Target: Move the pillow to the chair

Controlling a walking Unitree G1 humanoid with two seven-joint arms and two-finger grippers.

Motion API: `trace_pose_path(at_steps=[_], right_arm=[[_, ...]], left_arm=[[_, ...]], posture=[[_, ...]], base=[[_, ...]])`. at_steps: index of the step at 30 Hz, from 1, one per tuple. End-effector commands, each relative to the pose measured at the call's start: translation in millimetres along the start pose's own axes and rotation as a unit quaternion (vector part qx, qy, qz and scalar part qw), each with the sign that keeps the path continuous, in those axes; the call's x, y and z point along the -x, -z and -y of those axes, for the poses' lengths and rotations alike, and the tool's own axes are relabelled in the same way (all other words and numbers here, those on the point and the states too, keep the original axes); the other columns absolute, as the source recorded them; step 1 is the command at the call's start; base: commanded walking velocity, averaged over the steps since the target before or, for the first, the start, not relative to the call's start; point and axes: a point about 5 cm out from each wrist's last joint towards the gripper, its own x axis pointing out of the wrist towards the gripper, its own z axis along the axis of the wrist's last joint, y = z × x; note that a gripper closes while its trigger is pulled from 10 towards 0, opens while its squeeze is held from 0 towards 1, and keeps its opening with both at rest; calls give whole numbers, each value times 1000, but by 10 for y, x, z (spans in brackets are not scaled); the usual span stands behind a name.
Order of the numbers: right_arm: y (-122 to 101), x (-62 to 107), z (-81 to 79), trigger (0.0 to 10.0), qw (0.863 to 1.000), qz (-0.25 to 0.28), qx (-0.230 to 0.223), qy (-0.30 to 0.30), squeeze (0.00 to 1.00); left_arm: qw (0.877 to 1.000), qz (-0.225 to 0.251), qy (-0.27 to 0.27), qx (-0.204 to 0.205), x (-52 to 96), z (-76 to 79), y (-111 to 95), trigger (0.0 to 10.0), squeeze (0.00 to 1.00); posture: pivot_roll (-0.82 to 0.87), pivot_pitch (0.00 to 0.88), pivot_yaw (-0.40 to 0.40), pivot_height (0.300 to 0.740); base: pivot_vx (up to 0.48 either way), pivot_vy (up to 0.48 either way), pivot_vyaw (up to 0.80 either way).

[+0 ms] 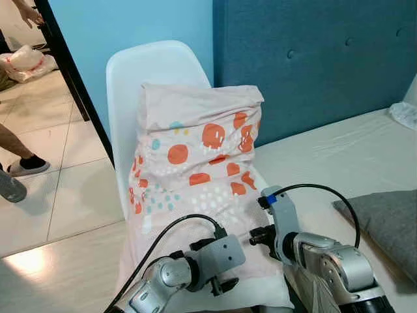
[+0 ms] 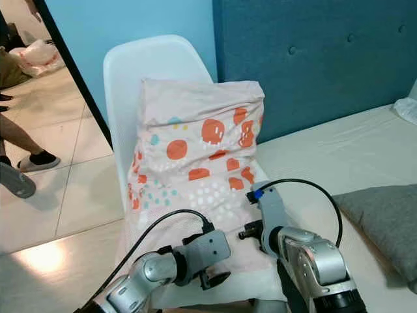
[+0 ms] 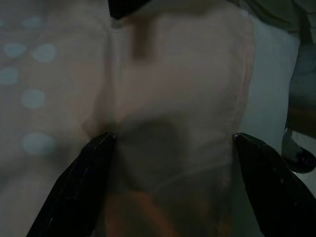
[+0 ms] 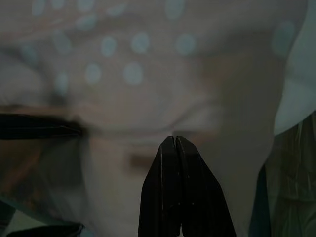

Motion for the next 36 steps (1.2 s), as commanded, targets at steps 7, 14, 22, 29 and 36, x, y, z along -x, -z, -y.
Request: trace_pose_path(at_steps=[7, 14, 22, 29, 36], right_arm=[[-50, 62, -58, 10000, 1000, 9, 2, -3, 0], [-51, 86, -49, 10000, 1000, 11, 0, 1, 0], [-78, 116, -37, 10000, 1000, 16, -4, 10, 0], [-104, 139, -24, 10000, 1000, 23, -7, 16, 0], [-157, 150, -10, 10000, 999, 34, -5, 19, 0]], left_arm=[[998, -63, 2, -25, -52, 75, 239, 10000, 0], [995, -93, 31, -28, -103, 169, 337, 10000, 0], [991, -122, 49, -21, -158, 255, 439, 1765, 0], [990, -131, 49, -20, -167, 260, 458, 0, 0], [990, -132, 41, -22, -174, 245, 454, 0, 0]], posture=[[-63, 79, 60, 564], [-73, 78, 65, 564], [-78, 90, 71, 564], [-78, 94, 70, 564], [-78, 94, 65, 564]], base=[[0, 0, 0], [0, 0, 0], [0, 0, 0], [0, 0, 0], [0, 0, 0]])
